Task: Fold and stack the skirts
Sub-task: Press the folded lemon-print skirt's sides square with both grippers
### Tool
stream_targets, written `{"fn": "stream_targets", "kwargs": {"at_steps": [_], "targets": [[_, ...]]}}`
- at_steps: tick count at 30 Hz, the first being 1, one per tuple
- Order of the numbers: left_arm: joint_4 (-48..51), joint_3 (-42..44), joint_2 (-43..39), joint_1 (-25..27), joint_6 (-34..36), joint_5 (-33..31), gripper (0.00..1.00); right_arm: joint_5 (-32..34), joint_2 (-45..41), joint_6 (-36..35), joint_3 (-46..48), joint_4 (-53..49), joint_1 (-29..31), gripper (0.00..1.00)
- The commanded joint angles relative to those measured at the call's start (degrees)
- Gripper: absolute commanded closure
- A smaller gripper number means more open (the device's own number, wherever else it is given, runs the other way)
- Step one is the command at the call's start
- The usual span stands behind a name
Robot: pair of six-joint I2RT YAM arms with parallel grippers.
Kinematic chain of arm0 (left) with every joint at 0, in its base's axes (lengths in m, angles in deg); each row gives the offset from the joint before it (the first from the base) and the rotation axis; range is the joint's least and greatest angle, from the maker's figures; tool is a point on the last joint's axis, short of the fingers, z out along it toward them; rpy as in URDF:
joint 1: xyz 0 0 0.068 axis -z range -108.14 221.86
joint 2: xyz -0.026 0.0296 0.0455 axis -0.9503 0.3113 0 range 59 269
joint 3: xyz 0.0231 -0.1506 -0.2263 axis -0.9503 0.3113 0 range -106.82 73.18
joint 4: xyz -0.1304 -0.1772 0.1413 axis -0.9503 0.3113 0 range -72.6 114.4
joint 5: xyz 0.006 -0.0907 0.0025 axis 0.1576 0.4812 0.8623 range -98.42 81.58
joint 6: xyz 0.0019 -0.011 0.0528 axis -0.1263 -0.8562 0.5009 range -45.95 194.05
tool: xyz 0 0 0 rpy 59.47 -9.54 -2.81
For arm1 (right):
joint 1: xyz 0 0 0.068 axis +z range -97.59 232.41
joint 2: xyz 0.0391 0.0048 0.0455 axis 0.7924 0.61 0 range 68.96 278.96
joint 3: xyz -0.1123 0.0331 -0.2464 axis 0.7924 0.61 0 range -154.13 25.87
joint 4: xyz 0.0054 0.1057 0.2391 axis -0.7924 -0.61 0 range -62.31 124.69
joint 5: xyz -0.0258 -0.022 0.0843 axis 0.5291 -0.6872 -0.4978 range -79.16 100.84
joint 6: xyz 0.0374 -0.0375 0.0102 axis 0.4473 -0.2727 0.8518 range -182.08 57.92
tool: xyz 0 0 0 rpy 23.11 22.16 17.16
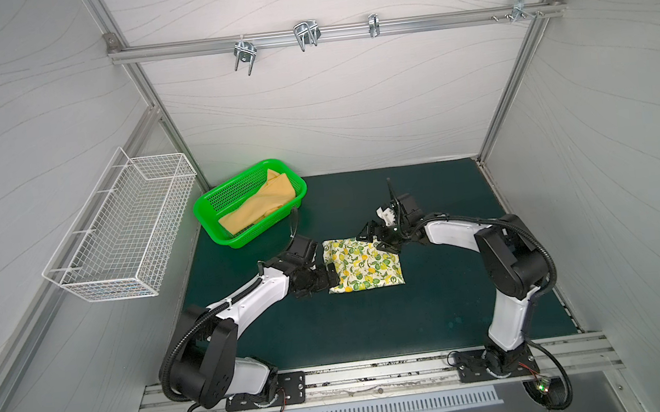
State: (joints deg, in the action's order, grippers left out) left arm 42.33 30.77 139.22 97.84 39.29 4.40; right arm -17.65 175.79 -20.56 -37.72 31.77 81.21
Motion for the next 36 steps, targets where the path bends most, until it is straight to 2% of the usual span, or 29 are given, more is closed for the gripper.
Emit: {"fn": "stream_targets", "kwargs": {"at_steps": [1, 6, 14, 25, 32, 36], "targets": [[-4.86, 2.12, 0.63, 0.13, -2.03, 0.81, 0.02, -0.6, 1.64, -0.1, 0.0, 1.82, -1.14, 0.01], [-3.56, 4.44, 1.38, 0.04, -2.37, -3.19, 0.02, 0.37, 1.9, 0.23, 1.44, 2.44, -1.81, 0.01], [-1.99, 3.0, 8.18, 0.04, -1.65, -6.4, 0.02, 0.01, -0.28, 0.45, 2.07, 2.41, -1.91, 0.01], [11.19, -6.42, 14.72, 0.35, 1.1, -21.83, 0.02, -1.43, -3.95, -0.19, 0.93, 0.96, -1.11, 0.01], [15.44, -10.95, 18.73, 1.86, 1.72, -24.6, 0.02, -1.7, -6.54, -1.18, 1.19, 0.08, -1.03, 0.01], [15.58, -12.0, 16.49, 2.15, 1.52, -23.17, 0.02, -1.69, -8.22, -2.48, 1.53, -1.19, -0.72, 0.01]]}}
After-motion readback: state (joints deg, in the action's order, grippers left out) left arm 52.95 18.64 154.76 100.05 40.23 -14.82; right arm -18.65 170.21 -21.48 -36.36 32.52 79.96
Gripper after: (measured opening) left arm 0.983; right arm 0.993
